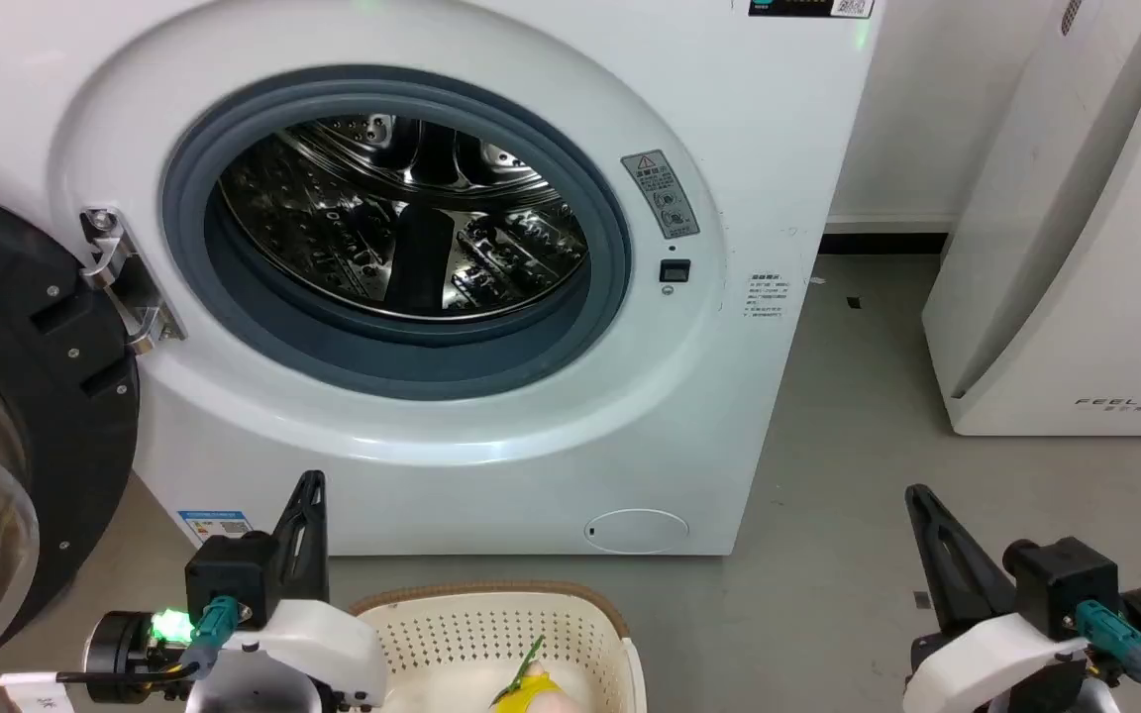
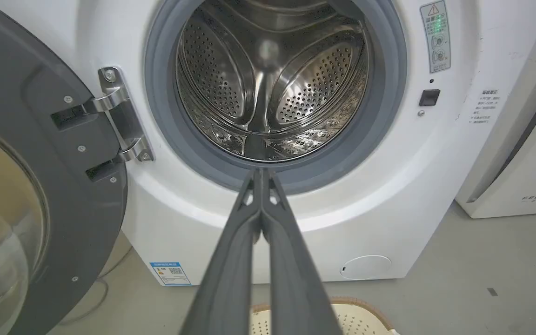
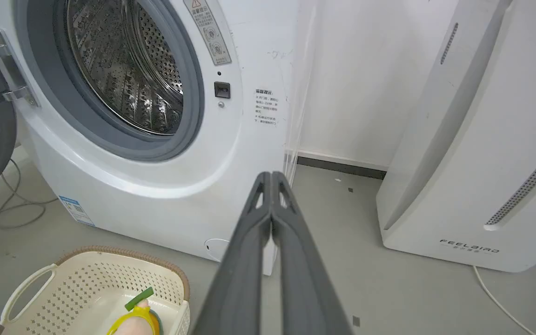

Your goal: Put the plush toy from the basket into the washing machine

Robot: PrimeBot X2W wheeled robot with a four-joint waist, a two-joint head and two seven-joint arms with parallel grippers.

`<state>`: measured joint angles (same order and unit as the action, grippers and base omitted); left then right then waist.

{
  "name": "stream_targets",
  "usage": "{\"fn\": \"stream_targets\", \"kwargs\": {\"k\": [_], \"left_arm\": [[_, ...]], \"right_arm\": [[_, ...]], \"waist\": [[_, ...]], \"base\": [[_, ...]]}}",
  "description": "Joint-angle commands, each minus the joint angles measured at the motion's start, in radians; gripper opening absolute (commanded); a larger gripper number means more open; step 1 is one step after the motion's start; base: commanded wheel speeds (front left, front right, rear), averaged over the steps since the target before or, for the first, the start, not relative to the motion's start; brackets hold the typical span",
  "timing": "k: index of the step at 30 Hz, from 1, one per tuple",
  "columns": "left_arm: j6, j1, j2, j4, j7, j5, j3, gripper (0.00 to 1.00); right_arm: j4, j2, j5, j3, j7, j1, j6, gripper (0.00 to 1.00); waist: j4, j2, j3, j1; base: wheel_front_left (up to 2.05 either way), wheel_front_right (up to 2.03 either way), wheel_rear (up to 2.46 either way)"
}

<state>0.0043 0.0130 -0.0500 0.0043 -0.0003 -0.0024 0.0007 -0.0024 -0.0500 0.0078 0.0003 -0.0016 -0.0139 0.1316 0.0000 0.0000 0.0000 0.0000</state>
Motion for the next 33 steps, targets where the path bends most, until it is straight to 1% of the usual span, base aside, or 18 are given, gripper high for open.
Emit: {"fn": "stream_targets", "kwargs": {"k": [1, 24, 25, 26, 27, 33], "left_arm": [[-0.004, -0.013, 0.000, -0.004, 0.000, 0.002, -0.001, 0.00], [-0.004, -0.013, 0.000, -0.004, 0.000, 0.002, -0.001, 0.00], [0.000, 0.000, 0.000, 0.000, 0.000, 0.000, 0.000, 1.00], [0.001, 0.000, 0.000, 0.001, 0.000, 0.000, 0.000, 0.00], [0.001, 0.000, 0.000, 0.001, -0.001, 0.000, 0.000, 1.00], [0.010, 0.003, 0.000, 0.006, -0.012, -0.006, -0.007, 1.00]], "right_arm": [[0.002, 0.000, -0.008, 0.000, 0.002, 0.014, -0.001, 0.00], [0.002, 0.000, -0.008, 0.000, 0.002, 0.014, -0.001, 0.00], [0.000, 0.000, 0.000, 0.000, 0.000, 0.000, 0.000, 1.00], [0.000, 0.000, 0.001, 0.000, -0.001, 0.000, 0.000, 0.00], [0.000, 0.000, 0.001, 0.000, -0.001, 0.000, 0.000, 1.00], [-0.006, 0.000, 0.016, -0.008, -0.012, -0.001, 0.000, 1.00]], "waist": [[0.000, 0.0000, 0.000, 0.0000], [0.000, 0.0000, 0.000, 0.0000], [0.000, 0.0000, 0.000, 0.0000], [0.000, 0.0000, 0.000, 0.0000], [0.000, 0.0000, 0.000, 0.0000], [0.000, 0.0000, 0.002, 0.0000]], "base": [[0.00, 0.00, 0.00], [0.00, 0.00, 0.00], [0.00, 0.00, 0.00], [0.00, 0.00, 0.00], [0.00, 0.00, 0.00], [0.00, 0.00, 0.00]]}}
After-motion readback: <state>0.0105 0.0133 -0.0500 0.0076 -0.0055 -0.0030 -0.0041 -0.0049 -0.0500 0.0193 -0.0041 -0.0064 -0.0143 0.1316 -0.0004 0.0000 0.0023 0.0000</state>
